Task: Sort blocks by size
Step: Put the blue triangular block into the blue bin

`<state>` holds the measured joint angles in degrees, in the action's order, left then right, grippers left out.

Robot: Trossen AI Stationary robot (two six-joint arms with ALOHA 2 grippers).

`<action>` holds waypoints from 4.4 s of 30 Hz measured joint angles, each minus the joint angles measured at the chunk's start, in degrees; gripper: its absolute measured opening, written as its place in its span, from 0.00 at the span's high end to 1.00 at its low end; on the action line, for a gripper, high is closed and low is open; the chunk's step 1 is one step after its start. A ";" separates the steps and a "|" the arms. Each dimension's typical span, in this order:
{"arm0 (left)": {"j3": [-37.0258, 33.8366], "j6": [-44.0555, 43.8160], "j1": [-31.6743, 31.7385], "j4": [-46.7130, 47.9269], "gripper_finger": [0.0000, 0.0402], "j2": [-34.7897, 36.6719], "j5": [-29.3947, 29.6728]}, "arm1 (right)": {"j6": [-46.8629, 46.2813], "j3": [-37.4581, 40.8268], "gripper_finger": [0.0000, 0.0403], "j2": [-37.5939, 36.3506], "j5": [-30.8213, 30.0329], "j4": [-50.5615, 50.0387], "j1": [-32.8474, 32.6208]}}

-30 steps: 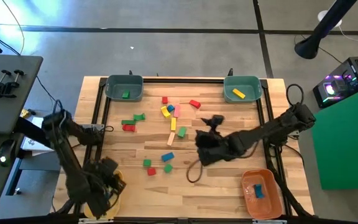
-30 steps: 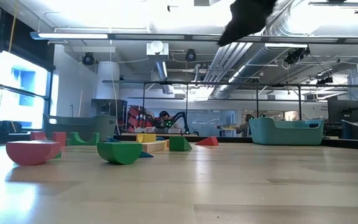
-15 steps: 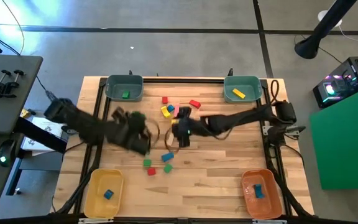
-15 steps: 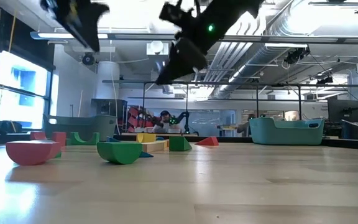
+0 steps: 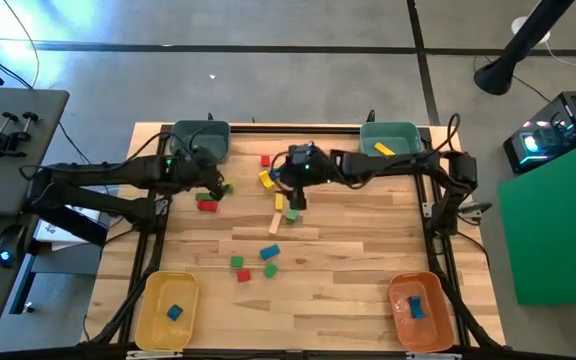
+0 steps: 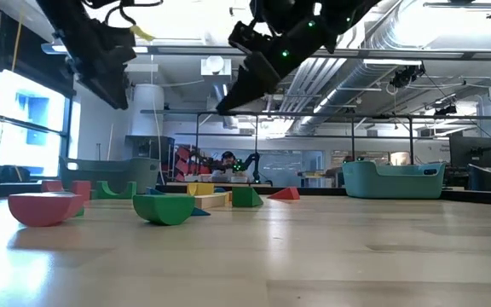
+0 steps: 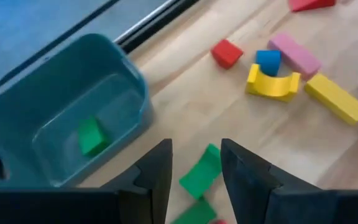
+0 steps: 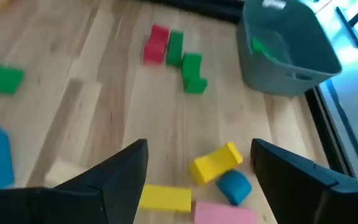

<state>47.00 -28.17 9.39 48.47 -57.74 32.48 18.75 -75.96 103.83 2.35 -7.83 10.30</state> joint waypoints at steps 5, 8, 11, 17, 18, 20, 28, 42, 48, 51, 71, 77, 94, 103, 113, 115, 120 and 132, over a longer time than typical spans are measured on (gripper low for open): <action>-0.54 8.34 1.44 -6.05 0.70 -0.11 -0.35 | 0.06 0.00 0.30 -0.02 1.40 3.10 1.88; 0.65 13.45 1.98 -7.55 0.70 -0.11 -0.47 | 1.64 0.00 0.30 0.00 1.53 5.39 2.83; 4.39 15.86 2.29 -4.74 0.70 -0.07 -1.10 | 2.08 -0.02 0.30 0.00 1.68 9.59 3.79; 11.31 17.74 4.93 -1.60 0.70 -0.04 -0.64 | -8.65 -0.04 0.30 0.00 2.32 14.98 6.07; 11.81 18.62 5.85 -1.77 0.70 -0.04 -0.62 | -10.18 -0.04 0.30 0.00 2.76 14.93 6.39; 12.00 19.91 7.62 -2.24 0.70 -0.06 -0.58 | -11.22 -0.04 0.30 0.00 2.99 14.23 6.74; 4.73 10.94 6.58 -1.13 0.70 -0.13 -1.18 | -13.81 -0.11 0.30 2.76 2.27 13.86 3.78; 0.66 -2.92 -21.60 -10.50 0.70 -0.11 -1.97 | -20.08 -0.09 0.30 3.82 -20.47 -4.06 -18.62; 0.68 -3.15 -32.23 -12.77 0.70 -1.75 -1.93 | -22.44 -0.09 0.30 3.79 -28.65 -4.53 -24.28; 0.68 -7.37 -35.01 -12.83 0.70 -4.60 0.11 | -23.98 -0.09 0.30 3.41 -34.02 -7.30 -25.69; 0.68 -4.51 -37.17 -33.54 0.58 -37.56 -5.45 | -39.74 -0.09 0.30 -3.15 -47.20 -24.32 -33.84; 0.68 -1.96 -37.17 -37.72 0.41 -42.64 -5.41 | -39.41 -0.09 0.30 -3.15 -47.00 -24.09 -33.39; 0.64 -14.17 -34.40 -42.95 0.37 -45.60 -3.75 | -41.23 -0.09 0.30 -3.13 -46.80 -24.11 -33.22; 0.83 -16.04 -34.18 -42.37 0.53 -47.30 -2.15 | -40.75 -0.09 0.30 -3.13 -46.76 -24.05 -33.22; 0.42 -21.13 -33.52 -28.98 0.75 -40.47 -3.41 | -39.97 -0.02 0.30 -5.63 -46.05 -27.62 -36.23; 1.15 -21.45 -33.02 -23.34 0.75 -35.89 -1.63 | -41.55 -0.02 0.30 -7.51 -49.91 -29.73 -37.66; 5.09 -21.10 -29.48 -4.58 0.75 -23.36 8.76 | -46.82 -0.04 0.30 -10.58 -60.06 -35.04 -40.73; 11.61 3.57 9.90 9.37 0.75 -12.88 4.38 | -50.28 -0.04 0.30 -10.86 -62.42 -42.58 -40.45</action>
<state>58.61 -24.61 19.29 57.85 -70.62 36.86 -31.53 -76.01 92.97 -60.06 -50.42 -30.15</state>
